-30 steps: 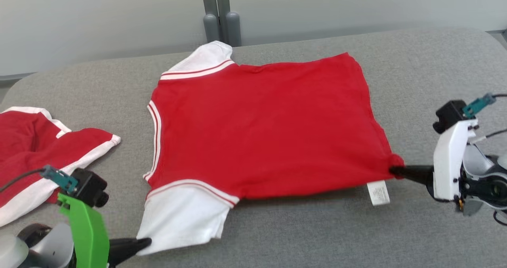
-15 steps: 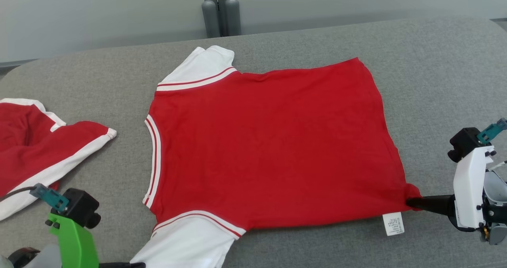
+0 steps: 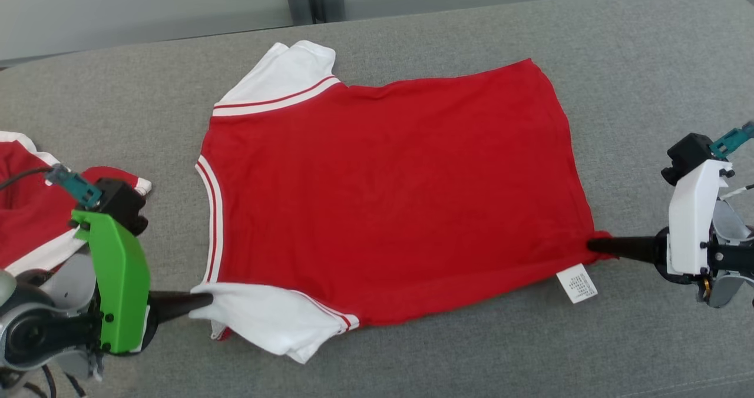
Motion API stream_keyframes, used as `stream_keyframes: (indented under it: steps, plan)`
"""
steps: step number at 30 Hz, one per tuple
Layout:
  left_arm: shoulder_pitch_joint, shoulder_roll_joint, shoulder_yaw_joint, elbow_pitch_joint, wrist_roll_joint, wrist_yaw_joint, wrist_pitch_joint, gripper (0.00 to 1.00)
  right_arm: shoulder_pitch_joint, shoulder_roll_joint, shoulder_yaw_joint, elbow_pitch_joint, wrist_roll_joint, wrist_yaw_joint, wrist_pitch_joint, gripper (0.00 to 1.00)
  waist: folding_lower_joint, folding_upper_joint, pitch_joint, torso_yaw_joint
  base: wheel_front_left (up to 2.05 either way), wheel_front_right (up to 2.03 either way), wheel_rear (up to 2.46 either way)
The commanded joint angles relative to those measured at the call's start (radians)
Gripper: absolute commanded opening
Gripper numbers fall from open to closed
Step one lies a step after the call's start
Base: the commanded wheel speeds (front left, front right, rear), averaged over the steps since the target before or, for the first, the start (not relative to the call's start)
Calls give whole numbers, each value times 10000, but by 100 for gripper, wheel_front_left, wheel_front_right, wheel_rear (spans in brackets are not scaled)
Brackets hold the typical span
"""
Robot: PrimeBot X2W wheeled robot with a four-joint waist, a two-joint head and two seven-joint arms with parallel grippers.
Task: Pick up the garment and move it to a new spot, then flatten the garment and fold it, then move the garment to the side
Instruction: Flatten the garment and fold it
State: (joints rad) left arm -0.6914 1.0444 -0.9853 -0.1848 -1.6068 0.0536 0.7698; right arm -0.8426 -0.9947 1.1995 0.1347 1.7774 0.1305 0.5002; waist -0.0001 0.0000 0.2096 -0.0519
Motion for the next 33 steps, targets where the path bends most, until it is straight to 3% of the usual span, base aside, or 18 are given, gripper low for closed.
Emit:
stream_keyframes:
  steps: [1, 7, 16, 28, 29, 30, 31, 32, 33]
  plan:
    - [-304, -180, 48, 260, 156, -11, 122, 0, -170, 40, -48, 145, 135, 5, -21, 0, 1, 0, 169, -53, 0, 0, 0]
    - [-1153, -883, 132, 1452, 449, -15, 387, 0, -542, 167, -134, 705, 680, 5, -136, 0, 1, 0, 470, -124, 0, 0, 0]
    - [-1995, -1947, 220, 3280, 906, -354, 164, 0, -1038, 610, 28, 1320, 1029, 5, -170, 0, 1, 0, 797, -255, 0, 0, 0]
    - [-2527, -2803, 115, 4736, 1333, -876, -84, 0, -1654, 1400, 142, 2027, 871, 5, -353, 0, 1, 0, 1109, -265, 0, 0, 0]
    - [-2533, -2851, 107, 4832, 1356, -901, -90, 0, -1661, 1444, 144, 2072, 852, 5, -363, 5, 1, 0, 1100, -256, 0, 0, 0]
    - [-2552, -2922, 119, 4949, 1396, -952, -179, 0, -1675, 1488, 148, 2119, 807, 6, -397, 20, 1, 0, 1080, -245, 0, 0, 0]
    - [-2563, -2981, 139, 5040, 1425, -986, -264, 25, -1695, 1523, 140, 2163, 757, 6, -473, 44, 1, 0, 1059, -238, 0, 0, 0]
    - [-2551, -3052, 151, 5149, 1444, -1034, -358, 91, -1681, 1570, 131, 2214, 750, 5, -538, 91, 1, 0, 1017, -229, 0, 0, 0]
    - [-2507, -3102, 143, 5245, 1448, -1089, -421, 100, -1652, 1613, 136, 2252, 733, 5, -566, 100, 1, 0, 972, -222, 0, 0, 0]
